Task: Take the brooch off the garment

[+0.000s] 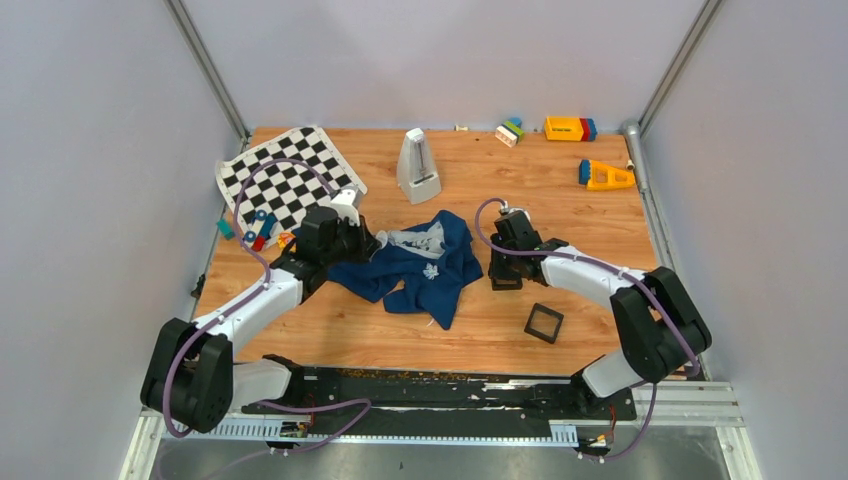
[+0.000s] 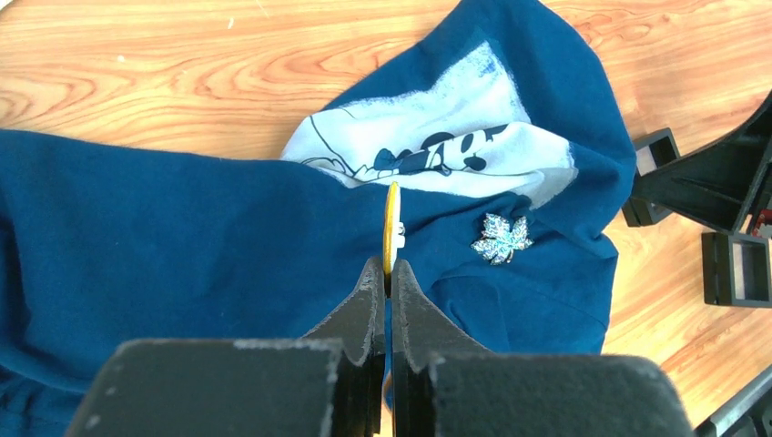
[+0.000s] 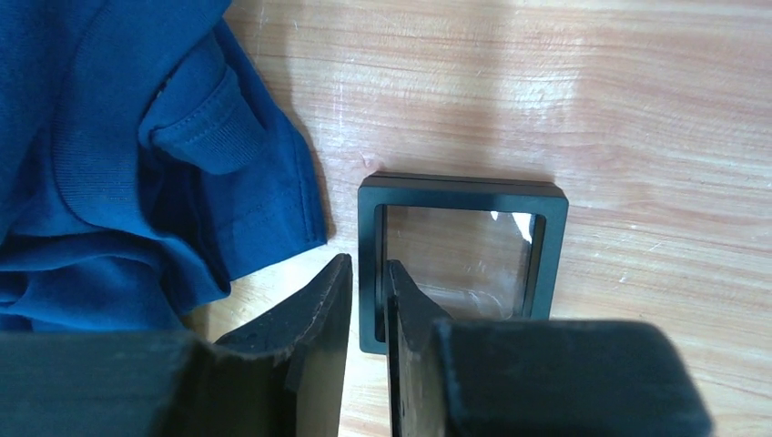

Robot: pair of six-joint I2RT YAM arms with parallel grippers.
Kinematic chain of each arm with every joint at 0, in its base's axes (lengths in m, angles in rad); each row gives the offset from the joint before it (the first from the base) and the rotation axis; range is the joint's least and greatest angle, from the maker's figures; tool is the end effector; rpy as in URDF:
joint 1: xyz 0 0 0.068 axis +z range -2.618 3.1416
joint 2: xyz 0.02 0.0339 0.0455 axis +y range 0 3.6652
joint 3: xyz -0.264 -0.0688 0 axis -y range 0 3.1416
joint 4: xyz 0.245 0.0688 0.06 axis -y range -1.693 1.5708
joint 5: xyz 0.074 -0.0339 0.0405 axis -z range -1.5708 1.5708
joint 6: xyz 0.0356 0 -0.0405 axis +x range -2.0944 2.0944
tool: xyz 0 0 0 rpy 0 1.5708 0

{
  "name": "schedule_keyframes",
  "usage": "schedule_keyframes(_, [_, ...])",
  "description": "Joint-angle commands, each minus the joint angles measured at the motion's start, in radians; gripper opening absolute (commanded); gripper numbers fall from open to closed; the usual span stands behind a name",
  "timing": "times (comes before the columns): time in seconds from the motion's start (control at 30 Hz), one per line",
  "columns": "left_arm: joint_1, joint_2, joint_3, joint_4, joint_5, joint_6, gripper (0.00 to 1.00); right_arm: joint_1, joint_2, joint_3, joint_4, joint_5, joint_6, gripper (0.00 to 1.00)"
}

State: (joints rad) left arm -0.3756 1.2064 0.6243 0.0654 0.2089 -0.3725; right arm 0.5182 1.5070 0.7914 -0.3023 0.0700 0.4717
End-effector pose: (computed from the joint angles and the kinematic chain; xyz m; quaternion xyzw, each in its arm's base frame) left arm 0.2375 -0.1016 0.2218 0.0538 0.8595 -0.2667 0.4327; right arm 0.2488 0.1390 0.1683 -0.0128 0.9614 0.0999 0.2560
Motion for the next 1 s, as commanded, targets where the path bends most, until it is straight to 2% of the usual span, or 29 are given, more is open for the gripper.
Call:
schedule_keyframes(0.0, [-0.023,-0.016,0.001,0.053,0.017,0.038,0.00,-0.001,0.011,0.037,-0.003,0.044,-0.002,0.20])
schedule_keyframes(0.1, [-0.036,-0.033,-0.003,0.058,0.012,0.047,0.00,0.002,0.013,0.039,-0.006,0.060,-0.004,0.14])
schedule_keyframes(0.2, [-0.044,-0.041,-0.004,0.066,0.024,0.054,0.00,0.004,0.006,0.042,-0.008,0.044,-0.006,0.05])
schedule_keyframes(0.4, [-0.130,-0.041,0.009,0.084,0.032,0.105,0.00,0.003,-0.097,0.039,-0.024,-0.050,0.008,0.00])
schedule_keyframes(0.7, [-0.301,-0.032,-0.009,0.204,0.045,0.219,0.00,-0.033,-0.234,-0.059,0.017,-0.413,0.067,0.00])
schedule_keyframes(0.87, [-0.474,0.051,-0.033,0.324,-0.040,0.390,0.00,-0.121,-0.334,-0.236,0.264,-0.675,0.180,0.00])
schedule_keyframes(0.97, [-0.523,0.085,-0.091,0.484,-0.051,0.455,0.00,-0.181,-0.350,-0.321,0.406,-0.807,0.250,0.00])
